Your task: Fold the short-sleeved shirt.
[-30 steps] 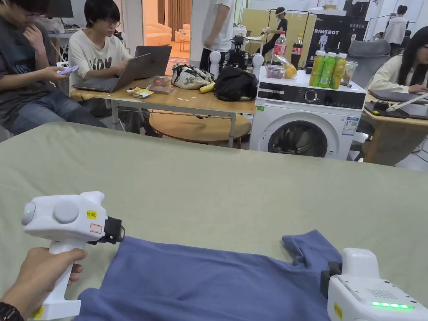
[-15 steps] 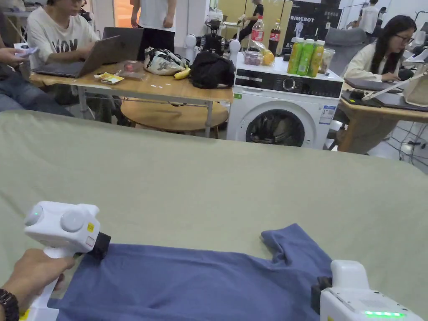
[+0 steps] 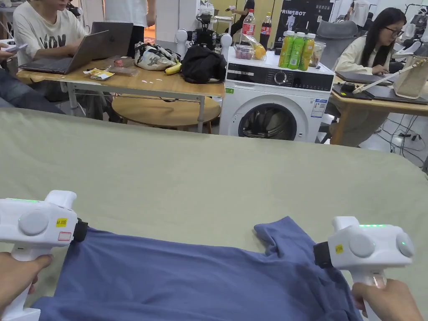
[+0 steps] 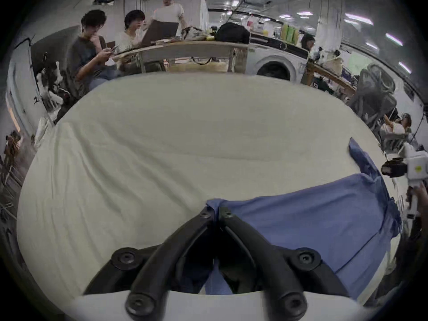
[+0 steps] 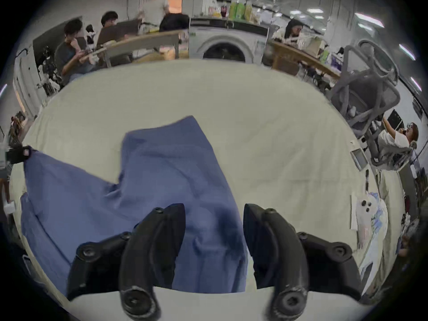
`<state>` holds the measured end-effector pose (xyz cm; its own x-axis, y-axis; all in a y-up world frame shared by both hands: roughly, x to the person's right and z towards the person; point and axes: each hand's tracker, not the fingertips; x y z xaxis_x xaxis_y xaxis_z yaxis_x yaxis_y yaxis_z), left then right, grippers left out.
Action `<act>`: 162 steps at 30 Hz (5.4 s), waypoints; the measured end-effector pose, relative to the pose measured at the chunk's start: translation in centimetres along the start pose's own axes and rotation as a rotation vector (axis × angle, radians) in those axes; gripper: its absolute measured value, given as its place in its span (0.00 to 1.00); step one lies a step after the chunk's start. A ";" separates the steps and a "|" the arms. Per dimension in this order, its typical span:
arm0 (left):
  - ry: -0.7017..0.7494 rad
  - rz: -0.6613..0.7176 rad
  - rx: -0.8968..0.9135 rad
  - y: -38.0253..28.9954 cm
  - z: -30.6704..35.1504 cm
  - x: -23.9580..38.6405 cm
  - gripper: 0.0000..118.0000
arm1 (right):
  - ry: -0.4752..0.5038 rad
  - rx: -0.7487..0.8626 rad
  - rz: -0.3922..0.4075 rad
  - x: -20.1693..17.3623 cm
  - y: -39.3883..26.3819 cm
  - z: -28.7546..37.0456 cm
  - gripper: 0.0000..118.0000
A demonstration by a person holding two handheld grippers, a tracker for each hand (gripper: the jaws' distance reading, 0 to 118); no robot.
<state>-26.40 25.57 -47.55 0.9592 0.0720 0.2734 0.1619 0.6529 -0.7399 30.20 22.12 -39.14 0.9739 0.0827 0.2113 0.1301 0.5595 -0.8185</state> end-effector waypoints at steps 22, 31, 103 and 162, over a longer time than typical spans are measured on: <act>-0.019 0.052 0.029 -0.9 3.0 -0.7 0.00 | 0.126 0.041 -0.138 3.1 -0.6 0.9 0.00; -0.050 0.078 0.109 -3.3 8.6 -1.5 0.00 | 0.121 0.173 -0.119 3.3 -4.0 10.6 0.00; 0.178 0.002 0.553 -15.9 16.7 7.3 0.00 | -0.061 0.775 -0.099 -11.3 -17.4 17.2 0.00; -0.504 0.479 -0.014 -13.6 17.7 -10.9 0.06 | 0.130 0.735 0.015 -18.4 -15.1 16.0 0.00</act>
<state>-43.11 29.30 -29.61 0.7017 0.6933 0.1643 -0.2464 0.4525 -0.8570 7.33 25.33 -22.11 0.9947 0.0222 0.1003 0.0029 0.9699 -0.2435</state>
